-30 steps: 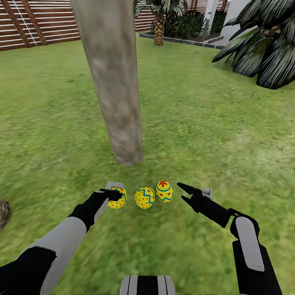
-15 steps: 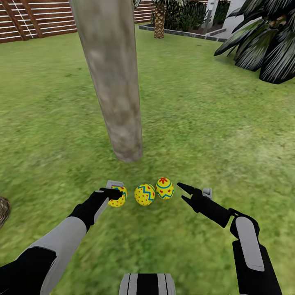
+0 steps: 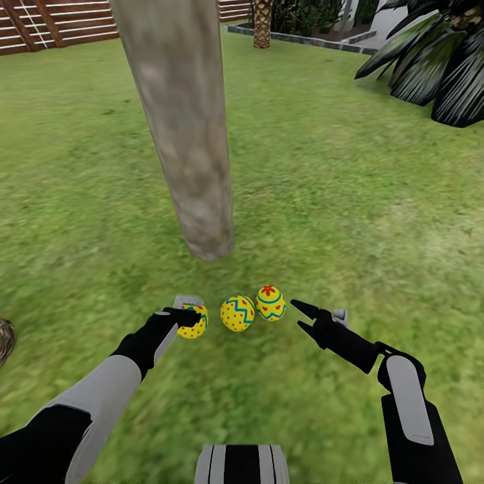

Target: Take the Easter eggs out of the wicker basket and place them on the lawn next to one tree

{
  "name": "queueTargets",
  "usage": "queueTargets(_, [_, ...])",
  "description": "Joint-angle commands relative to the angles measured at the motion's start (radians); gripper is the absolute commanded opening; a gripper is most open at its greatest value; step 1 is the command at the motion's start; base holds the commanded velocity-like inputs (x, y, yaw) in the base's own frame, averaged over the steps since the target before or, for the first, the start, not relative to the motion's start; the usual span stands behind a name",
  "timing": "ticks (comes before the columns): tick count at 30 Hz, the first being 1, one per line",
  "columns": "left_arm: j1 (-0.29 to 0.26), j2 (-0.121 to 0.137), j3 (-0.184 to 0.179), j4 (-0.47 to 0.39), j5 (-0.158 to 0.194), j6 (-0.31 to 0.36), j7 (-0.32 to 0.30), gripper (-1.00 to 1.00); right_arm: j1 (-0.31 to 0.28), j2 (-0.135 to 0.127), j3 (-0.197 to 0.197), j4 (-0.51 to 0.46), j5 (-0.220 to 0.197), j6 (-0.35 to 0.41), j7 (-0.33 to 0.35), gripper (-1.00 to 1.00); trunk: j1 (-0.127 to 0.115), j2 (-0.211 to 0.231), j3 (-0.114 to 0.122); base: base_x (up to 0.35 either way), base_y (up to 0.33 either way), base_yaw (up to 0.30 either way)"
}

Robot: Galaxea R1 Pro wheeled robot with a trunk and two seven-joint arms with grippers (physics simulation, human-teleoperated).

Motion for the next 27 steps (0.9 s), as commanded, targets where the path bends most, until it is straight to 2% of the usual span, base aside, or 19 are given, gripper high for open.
queueTargets(1, [0.0, 0.001, -0.006, -0.002, 0.009, 0.005, 0.006, -1.0, -0.001, 0.001, -0.003, 0.0, 0.009, 0.006, 0.01, 1.0, 0.0, -0.001, -0.005, 0.0, 0.0, 0.0])
queueTargets(19, [0.001, 0.001, -0.006, -0.003, 0.009, 0.003, 0.006, -1.0, -0.001, 0.003, -0.003, 0.0, 0.009, 0.006, 0.01, 1.0, 0.002, -0.001, -0.016, 0.0, 0.0, 0.0])
queueTargets(27, [0.001, 0.001, -0.006, -0.003, 0.009, -0.017, 0.006, -1.0, -0.001, 0.003, -0.003, 0.0, 0.008, 0.006, 0.01, 1.0, 0.005, -0.003, -0.047, 0.0, 0.0, 0.0])
